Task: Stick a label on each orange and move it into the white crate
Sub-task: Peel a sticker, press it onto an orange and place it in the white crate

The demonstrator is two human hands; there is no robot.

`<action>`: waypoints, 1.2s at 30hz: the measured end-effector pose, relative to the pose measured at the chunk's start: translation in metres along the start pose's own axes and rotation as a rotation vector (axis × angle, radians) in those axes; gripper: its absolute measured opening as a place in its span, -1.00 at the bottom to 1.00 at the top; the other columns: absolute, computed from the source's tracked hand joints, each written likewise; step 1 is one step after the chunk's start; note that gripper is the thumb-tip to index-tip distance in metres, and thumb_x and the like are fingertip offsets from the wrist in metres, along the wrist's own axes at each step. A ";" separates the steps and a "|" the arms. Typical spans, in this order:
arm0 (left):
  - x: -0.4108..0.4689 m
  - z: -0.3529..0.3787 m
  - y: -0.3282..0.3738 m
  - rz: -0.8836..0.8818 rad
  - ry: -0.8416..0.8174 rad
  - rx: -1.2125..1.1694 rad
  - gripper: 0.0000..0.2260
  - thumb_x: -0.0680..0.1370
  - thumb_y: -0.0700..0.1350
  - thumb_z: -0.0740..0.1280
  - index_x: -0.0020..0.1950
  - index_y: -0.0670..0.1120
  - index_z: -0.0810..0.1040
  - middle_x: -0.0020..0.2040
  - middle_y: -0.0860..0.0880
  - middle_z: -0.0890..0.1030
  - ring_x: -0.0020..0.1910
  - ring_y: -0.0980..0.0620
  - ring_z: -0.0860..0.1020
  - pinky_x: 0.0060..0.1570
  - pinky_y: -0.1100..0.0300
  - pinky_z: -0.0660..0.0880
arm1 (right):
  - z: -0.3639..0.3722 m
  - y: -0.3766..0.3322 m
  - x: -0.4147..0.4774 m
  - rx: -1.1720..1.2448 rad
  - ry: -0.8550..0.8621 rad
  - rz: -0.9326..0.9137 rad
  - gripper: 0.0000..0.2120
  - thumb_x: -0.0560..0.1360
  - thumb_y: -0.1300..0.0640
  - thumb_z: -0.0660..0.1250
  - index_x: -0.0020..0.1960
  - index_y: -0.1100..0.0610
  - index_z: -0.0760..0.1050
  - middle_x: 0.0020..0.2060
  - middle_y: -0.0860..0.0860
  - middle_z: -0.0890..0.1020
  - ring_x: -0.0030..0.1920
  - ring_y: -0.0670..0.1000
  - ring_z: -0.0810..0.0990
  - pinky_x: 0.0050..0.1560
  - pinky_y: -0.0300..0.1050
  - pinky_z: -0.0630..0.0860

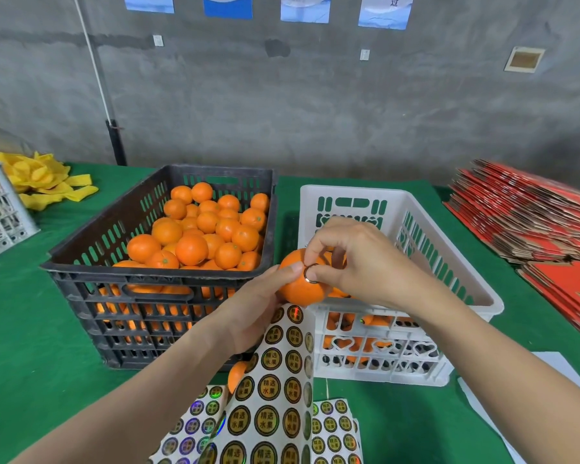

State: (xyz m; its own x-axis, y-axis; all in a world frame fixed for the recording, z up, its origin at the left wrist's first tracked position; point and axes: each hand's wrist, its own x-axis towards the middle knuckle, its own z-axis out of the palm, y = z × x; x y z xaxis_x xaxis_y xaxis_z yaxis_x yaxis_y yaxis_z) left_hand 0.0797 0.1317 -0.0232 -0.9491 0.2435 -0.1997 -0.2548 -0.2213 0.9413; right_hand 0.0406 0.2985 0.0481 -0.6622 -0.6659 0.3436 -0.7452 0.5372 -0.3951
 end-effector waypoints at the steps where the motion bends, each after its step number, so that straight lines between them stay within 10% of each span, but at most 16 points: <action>1: -0.001 -0.001 -0.001 0.007 0.008 0.015 -0.39 0.33 0.12 0.45 0.34 0.00 0.45 0.15 -0.15 0.64 0.06 -0.09 0.64 0.03 0.03 0.55 | -0.001 0.001 0.000 0.025 -0.014 0.005 -0.49 0.34 0.04 0.52 0.02 -0.46 0.35 -0.08 -0.20 0.47 -0.24 -0.26 0.48 -0.18 -0.21 0.45; 4: -0.002 -0.002 -0.006 0.017 0.011 0.045 -0.39 0.34 0.11 0.43 0.35 -0.02 0.45 0.15 -0.15 0.64 0.08 -0.10 0.63 0.04 0.04 0.56 | -0.001 0.011 -0.004 0.139 -0.093 0.131 -0.05 0.29 0.02 0.55 0.26 -0.59 -0.06 0.11 -0.16 0.45 -0.18 -0.10 0.58 -0.16 -0.17 0.57; 9: 0.000 -0.005 -0.011 0.032 0.000 -0.040 -0.48 0.38 0.09 0.41 0.30 -0.07 0.51 0.14 -0.16 0.65 0.07 -0.10 0.64 -0.07 0.14 0.59 | 0.031 0.018 -0.020 0.464 -0.117 0.195 -0.43 0.41 0.05 0.46 0.36 -0.06 0.33 0.21 -0.09 0.47 0.15 -0.08 0.51 0.12 -0.11 0.52; 14: 0.004 -0.010 -0.011 -0.041 -0.017 -0.028 -0.44 0.33 0.29 0.43 0.12 -0.11 0.66 0.05 -0.15 0.68 0.04 -0.13 0.65 -0.06 0.07 0.59 | 0.041 0.031 -0.015 0.411 0.027 0.174 -0.41 0.28 0.01 0.55 0.21 -0.21 0.35 0.17 -0.18 0.45 0.11 -0.18 0.47 0.02 -0.24 0.50; 22: 0.009 -0.004 -0.004 -0.123 0.114 0.257 -0.79 0.44 -0.45 0.37 0.01 -0.24 0.61 -0.06 -0.37 0.63 -0.12 -0.29 0.64 -0.08 -0.02 0.62 | 0.028 0.186 0.069 0.047 -0.075 0.595 -0.46 0.33 0.20 0.48 0.27 0.17 0.41 0.15 0.11 0.50 0.13 0.15 0.50 0.05 0.02 0.49; 27: 0.014 -0.006 0.007 -0.036 0.119 0.165 -0.74 0.46 -0.52 0.28 -0.03 -0.21 0.59 -0.14 -0.20 0.64 -0.29 -0.09 0.65 -0.31 0.15 0.60 | 0.051 0.243 0.071 -0.327 -0.232 0.728 -0.61 0.51 0.11 0.24 0.31 0.17 0.33 0.25 0.23 0.42 0.17 0.22 0.47 0.07 0.02 0.47; 31: 0.014 -0.012 0.012 -0.014 0.100 0.102 -0.69 0.48 -0.48 0.27 0.14 -0.22 0.57 -0.02 -0.24 0.66 -0.11 -0.20 0.65 -0.12 0.01 0.63 | 0.057 0.251 0.069 -0.398 -0.322 0.835 -0.42 0.56 0.15 0.18 0.51 0.10 0.02 0.47 0.26 0.11 0.42 0.33 0.20 0.34 0.24 0.27; 33: 0.014 -0.014 0.014 -0.013 0.086 0.103 -0.70 0.49 -0.47 0.26 0.16 -0.24 0.57 0.00 -0.25 0.66 -0.10 -0.20 0.65 -0.09 -0.01 0.63 | 0.049 0.220 0.075 -0.300 -0.183 0.747 -0.33 0.55 0.11 0.28 0.53 0.11 0.00 0.51 0.22 0.05 0.48 0.27 0.08 0.42 0.20 0.18; 36: 0.014 -0.017 0.016 -0.004 0.039 0.064 -0.74 0.49 -0.46 0.26 0.10 -0.25 0.60 -0.04 -0.24 0.67 -0.13 -0.18 0.67 -0.16 0.03 0.63 | 0.033 0.149 0.069 0.159 0.203 0.364 -0.68 0.53 0.19 0.32 0.28 0.16 0.46 0.24 0.11 0.53 0.24 0.04 0.49 0.28 -0.01 0.40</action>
State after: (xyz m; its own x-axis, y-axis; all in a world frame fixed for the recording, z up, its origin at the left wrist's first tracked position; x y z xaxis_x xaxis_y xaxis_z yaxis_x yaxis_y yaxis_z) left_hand 0.0587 0.1159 -0.0152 -0.9548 0.2074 -0.2131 -0.2479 -0.1592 0.9556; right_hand -0.1134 0.3155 -0.0146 -0.8928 -0.3250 0.3120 -0.4503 0.6210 -0.6415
